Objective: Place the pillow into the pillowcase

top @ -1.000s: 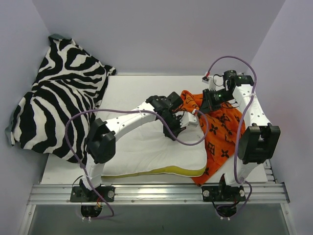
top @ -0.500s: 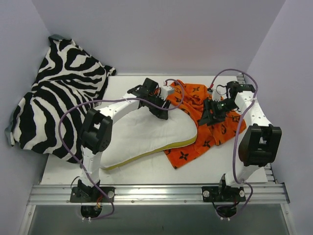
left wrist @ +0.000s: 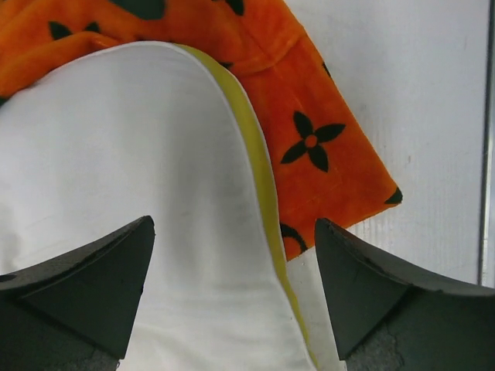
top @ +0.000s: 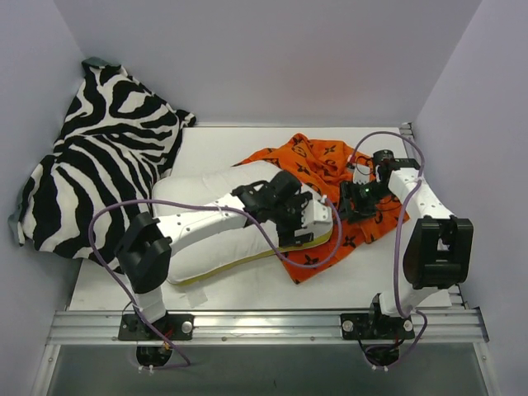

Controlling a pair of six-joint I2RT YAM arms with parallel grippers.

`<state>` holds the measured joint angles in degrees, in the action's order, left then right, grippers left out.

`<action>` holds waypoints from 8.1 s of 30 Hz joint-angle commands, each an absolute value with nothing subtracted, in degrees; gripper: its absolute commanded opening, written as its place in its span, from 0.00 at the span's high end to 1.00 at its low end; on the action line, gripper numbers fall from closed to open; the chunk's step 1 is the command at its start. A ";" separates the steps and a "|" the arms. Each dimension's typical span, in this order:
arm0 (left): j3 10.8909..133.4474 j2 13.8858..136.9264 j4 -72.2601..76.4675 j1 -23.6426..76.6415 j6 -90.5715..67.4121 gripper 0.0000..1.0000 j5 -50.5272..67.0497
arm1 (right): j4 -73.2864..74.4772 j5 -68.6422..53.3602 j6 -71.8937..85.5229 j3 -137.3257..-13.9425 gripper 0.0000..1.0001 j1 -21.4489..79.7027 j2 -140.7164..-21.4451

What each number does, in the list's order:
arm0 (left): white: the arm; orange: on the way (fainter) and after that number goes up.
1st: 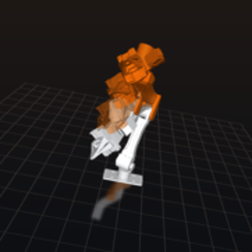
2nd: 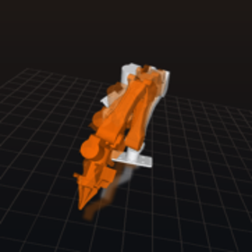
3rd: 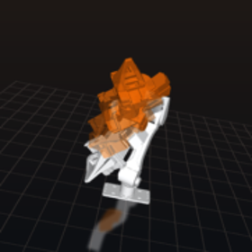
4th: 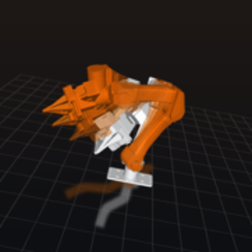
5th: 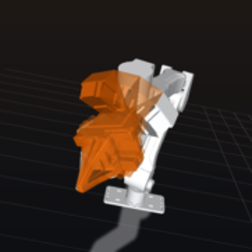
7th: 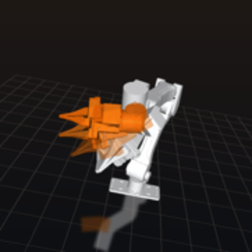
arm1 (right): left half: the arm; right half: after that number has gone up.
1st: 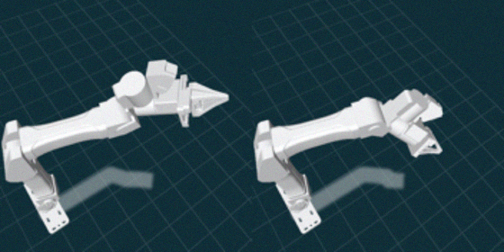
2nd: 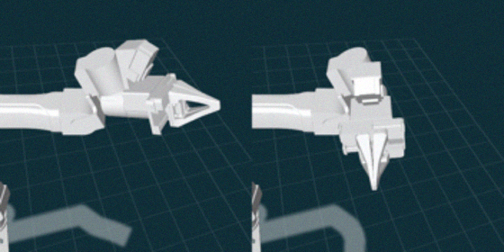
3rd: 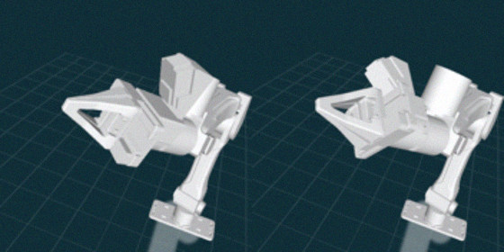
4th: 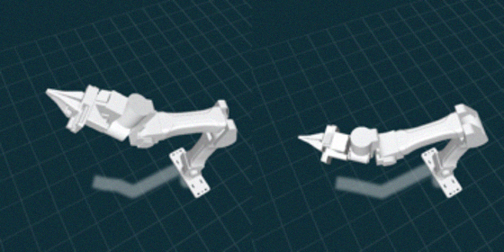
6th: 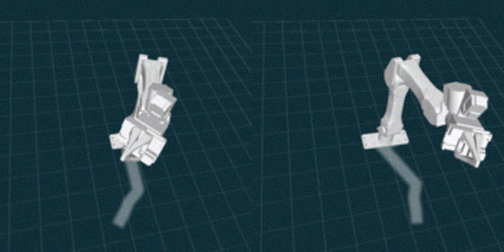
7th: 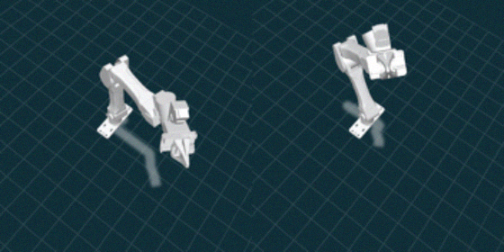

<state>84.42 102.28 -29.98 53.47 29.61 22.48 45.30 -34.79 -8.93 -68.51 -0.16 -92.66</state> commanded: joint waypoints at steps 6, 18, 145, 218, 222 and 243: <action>80.94 111.51 -15.47 57.48 38.23 0.14 0.44 | 43.07 -36.30 -5.71 -67.06 0.50 -2.37 -92.03; 89.91 109.60 -28.56 39.91 16.53 1.00 45.86 | 19.43 -28.94 6.05 -54.14 0.49 3.23 -85.51; 84.02 98.25 -35.15 27.77 19.15 0.10 29.88 | 22.49 -33.21 6.15 -63.27 0.57 19.86 -92.04; 106.79 127.25 -62.84 21.18 34.63 0.02 41.40 | 44.21 -36.21 -0.87 -71.72 0.94 17.14 -109.43; 107.14 130.69 -63.89 21.09 37.16 0.14 41.74 | 43.07 -36.38 -0.26 -70.84 0.91 16.96 -108.02; 79.29 93.35 -27.61 42.00 72.04 1.00 26.37 | 60.47 -36.74 -22.92 -127.65 0.08 6.84 -119.27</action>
<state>82.54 97.25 -39.90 39.09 61.84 27.38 52.36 -37.47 -13.85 -133.16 1.48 -115.79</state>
